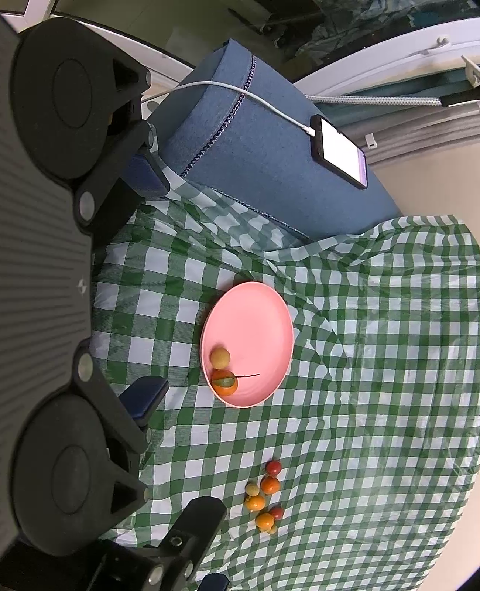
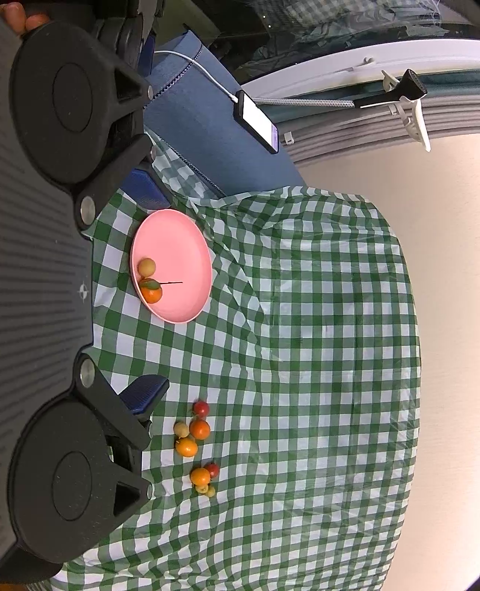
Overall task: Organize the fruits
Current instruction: 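Raise both tools away from the pink plate, then grasp an orange with the right tool while the left tool grasps a small yellow fruit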
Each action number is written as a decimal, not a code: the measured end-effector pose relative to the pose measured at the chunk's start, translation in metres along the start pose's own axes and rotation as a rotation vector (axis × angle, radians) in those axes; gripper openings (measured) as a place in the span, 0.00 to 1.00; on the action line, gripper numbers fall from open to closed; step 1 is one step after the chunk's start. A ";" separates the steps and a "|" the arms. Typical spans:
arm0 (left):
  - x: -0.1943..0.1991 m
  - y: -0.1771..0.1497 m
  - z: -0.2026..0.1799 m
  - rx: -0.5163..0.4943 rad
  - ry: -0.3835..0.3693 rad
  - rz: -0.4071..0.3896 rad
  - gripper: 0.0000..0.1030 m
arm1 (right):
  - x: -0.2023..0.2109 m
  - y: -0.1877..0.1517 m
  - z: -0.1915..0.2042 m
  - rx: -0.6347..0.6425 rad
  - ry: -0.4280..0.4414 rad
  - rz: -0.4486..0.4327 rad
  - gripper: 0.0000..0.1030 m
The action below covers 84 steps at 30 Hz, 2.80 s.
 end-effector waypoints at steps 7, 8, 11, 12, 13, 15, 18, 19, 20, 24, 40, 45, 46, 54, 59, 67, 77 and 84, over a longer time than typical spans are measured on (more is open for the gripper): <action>-0.007 -0.001 -0.001 -0.012 0.004 0.017 1.00 | -0.005 -0.003 -0.001 -0.010 0.006 0.015 0.93; -0.008 0.000 -0.001 -0.015 0.004 0.020 1.00 | -0.007 -0.004 -0.002 -0.012 0.007 0.018 0.93; -0.011 -0.001 -0.002 -0.024 0.008 0.029 1.00 | -0.010 -0.006 -0.005 -0.019 0.011 0.026 0.93; -0.013 -0.001 -0.003 -0.027 0.009 0.033 1.00 | -0.012 -0.007 -0.006 -0.022 0.013 0.028 0.93; -0.014 -0.001 -0.004 -0.031 0.010 0.036 1.00 | -0.013 -0.008 -0.007 -0.026 0.013 0.031 0.93; -0.017 -0.001 -0.006 -0.040 0.013 0.043 1.00 | -0.016 -0.007 -0.010 -0.032 0.016 0.038 0.93; -0.023 -0.001 -0.009 -0.052 0.016 0.061 1.00 | -0.021 -0.010 -0.014 -0.045 0.016 0.047 0.93; -0.026 -0.001 -0.010 -0.057 0.017 0.070 1.00 | -0.023 -0.010 -0.015 -0.049 0.014 0.048 0.93; -0.028 0.000 -0.012 -0.060 0.019 0.076 1.00 | -0.024 -0.010 -0.018 -0.055 0.010 0.047 0.93; -0.038 0.004 -0.021 -0.080 0.028 0.092 1.00 | -0.029 -0.012 -0.033 -0.076 -0.016 0.043 0.94; -0.118 0.053 -0.152 -0.175 -0.070 0.135 1.00 | -0.073 -0.045 -0.183 -0.303 -0.289 0.078 0.96; -0.168 0.057 -0.226 -0.263 -0.159 0.172 1.00 | -0.112 -0.054 -0.242 -0.342 -0.397 0.091 0.97; -0.180 0.057 -0.242 -0.284 -0.180 0.187 1.00 | -0.121 -0.055 -0.252 -0.348 -0.409 0.091 0.97; -0.259 0.053 -0.323 -0.437 -0.241 0.239 1.00 | -0.205 -0.066 -0.320 -0.426 -0.415 0.141 0.97; -0.272 0.063 -0.336 -0.420 -0.299 0.159 0.97 | -0.251 -0.063 -0.330 -0.406 -0.373 0.162 0.97; -0.284 0.060 -0.349 -0.441 -0.385 0.155 0.87 | -0.298 -0.058 -0.329 -0.350 -0.370 0.173 0.97; -0.268 0.062 -0.345 -0.379 -0.408 0.131 0.32 | -0.299 -0.058 -0.319 -0.202 -0.401 0.145 0.39; -0.236 0.066 -0.310 -0.348 -0.360 0.118 0.32 | -0.261 -0.058 -0.315 -0.242 -0.410 0.123 0.39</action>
Point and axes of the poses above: each gripper's, at about its wrist camera, not at the fingertips, and x roughly against the way its jaws point, z to its left, y to its top, the point moved 5 cm from there along -x, roughly the way its jaws point, and after that the axes turned 8 degrees about x, right-handed, at the moved point
